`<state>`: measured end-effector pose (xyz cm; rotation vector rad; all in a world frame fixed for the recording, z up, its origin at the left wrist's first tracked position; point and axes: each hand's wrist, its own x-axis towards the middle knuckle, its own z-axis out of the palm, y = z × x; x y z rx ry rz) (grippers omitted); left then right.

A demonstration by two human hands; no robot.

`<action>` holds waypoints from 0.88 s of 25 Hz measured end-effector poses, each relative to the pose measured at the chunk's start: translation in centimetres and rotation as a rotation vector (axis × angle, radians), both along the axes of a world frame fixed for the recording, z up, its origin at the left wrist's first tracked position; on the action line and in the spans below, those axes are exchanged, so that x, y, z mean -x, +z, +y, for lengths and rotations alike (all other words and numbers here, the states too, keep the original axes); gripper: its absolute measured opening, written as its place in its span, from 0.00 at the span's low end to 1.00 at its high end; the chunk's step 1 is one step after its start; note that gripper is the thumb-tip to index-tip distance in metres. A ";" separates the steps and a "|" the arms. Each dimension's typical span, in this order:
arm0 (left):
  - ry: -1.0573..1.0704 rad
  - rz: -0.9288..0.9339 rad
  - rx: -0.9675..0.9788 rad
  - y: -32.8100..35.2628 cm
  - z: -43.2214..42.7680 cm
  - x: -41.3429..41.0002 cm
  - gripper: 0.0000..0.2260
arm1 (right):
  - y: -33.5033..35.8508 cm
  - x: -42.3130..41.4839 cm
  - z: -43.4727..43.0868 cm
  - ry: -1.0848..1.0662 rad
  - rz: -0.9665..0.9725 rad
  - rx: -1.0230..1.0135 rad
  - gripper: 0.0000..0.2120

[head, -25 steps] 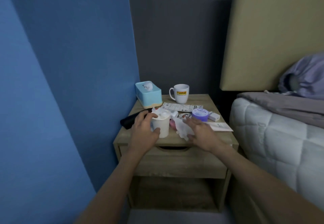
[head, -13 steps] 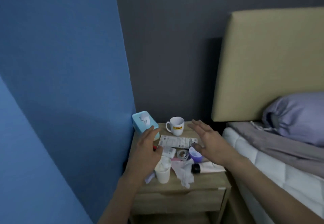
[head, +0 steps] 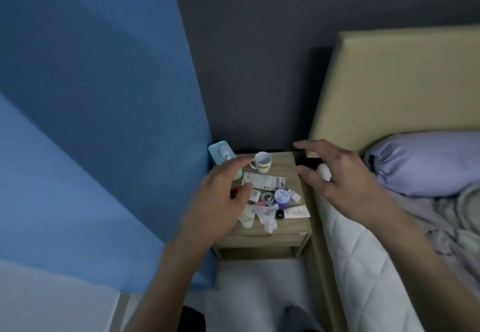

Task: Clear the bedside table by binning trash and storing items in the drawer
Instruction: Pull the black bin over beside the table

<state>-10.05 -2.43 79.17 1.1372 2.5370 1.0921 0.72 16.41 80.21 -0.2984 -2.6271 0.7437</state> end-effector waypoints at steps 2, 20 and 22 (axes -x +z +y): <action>0.083 -0.003 -0.004 -0.1 -0.5 0.2 0.21 | 0.6 1.3 0.3 0.085 0.036 0.029 0.22; 1.707 -0.134 0.093 -13.0 -10.0 -18.6 0.18 | -12.8 11.8 -16.5 1.583 -0.196 -0.093 0.16; 1.772 -0.193 0.140 -19.7 -11.1 -19.9 0.19 | -20.3 11.7 -19.4 1.599 -0.238 -0.155 0.18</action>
